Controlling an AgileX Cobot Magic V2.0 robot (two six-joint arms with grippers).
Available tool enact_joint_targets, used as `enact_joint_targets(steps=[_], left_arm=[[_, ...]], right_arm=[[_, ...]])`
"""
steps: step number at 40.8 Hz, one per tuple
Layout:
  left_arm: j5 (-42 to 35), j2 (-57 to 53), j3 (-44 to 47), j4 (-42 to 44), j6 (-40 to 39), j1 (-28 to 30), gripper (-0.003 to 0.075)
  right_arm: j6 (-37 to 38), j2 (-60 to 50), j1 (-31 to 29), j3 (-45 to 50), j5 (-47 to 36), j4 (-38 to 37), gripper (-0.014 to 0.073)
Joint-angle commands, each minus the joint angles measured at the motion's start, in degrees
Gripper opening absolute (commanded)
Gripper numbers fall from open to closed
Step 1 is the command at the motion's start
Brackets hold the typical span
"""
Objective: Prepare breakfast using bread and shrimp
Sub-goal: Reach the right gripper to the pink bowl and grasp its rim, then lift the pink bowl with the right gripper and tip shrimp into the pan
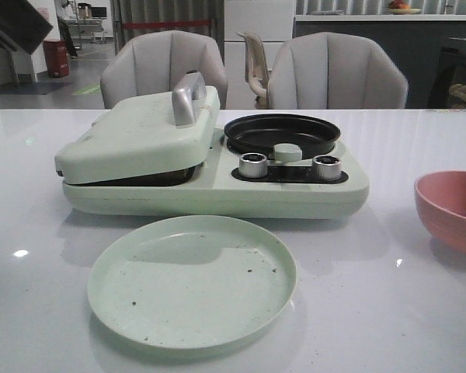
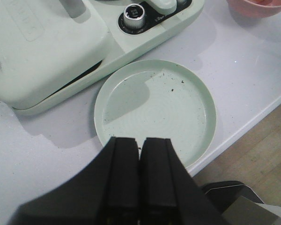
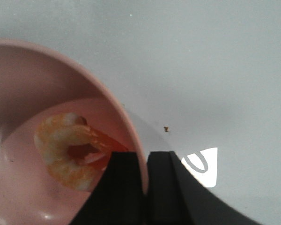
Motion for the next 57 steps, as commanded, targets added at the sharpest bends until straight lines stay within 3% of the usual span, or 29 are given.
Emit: enact_joint_targets(steps=[1,8,17,24,29,41,48,57], left_arm=[[-3.8,-1.0,-1.5,-0.4,-0.4,-0.4,0.01],[-3.8,-1.0,-1.5,-0.4,-0.4,-0.4,0.01],[-3.8,-1.0,-1.5,-0.4,-0.4,-0.4,0.01],[-3.8,-1.0,-1.5,-0.4,-0.4,-0.4,0.01],[-3.8,-1.0,-1.5,-0.4,-0.4,-0.4,0.01],[-3.8,-1.0,-1.5,-0.4,-0.4,-0.4,0.01],[-3.8,-1.0,-1.5,-0.4,-0.4,-0.4,0.01],[-3.8,-1.0,-1.5,-0.4,-0.4,-0.4,0.01]], right_arm=[[-0.3,-2.4,-0.2,-1.7,-1.2,-0.3,0.0052],[-2.2,-2.7,0.0,-6.8,2.0,-1.9,0.0036],[-2.2,-3.0,5.9,-24.6,12.0,-10.8,0.0045],[2.4,-2.4,17.3,-37.4,15.0,-27.1,0.0044],[10.0,0.2,27.5,-45.4,17.7,-45.5,0.0044],[20.0,9.8,42.9,-54.3,22.5,-79.5,0.0044],[21.6,15.1,46.9,-54.4,24.1,-91.2,0.0044],[22.8,18.8,48.5,-54.4,24.1,-100.2,0.0044]])
